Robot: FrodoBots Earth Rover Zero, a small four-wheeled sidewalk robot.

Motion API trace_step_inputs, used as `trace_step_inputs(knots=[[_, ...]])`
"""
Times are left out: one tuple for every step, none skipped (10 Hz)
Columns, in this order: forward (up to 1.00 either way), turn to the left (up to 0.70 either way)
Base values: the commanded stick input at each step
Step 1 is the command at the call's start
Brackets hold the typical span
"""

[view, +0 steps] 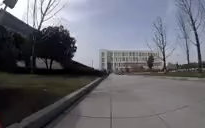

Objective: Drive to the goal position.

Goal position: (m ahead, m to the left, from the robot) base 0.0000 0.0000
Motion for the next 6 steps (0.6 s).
trace_step_inputs(knots=[[-0.29,0.0],[0.0,0.0],[0.0,0.0],[0.0,0.0],[0.0,0.0],[0.0,0.0]])
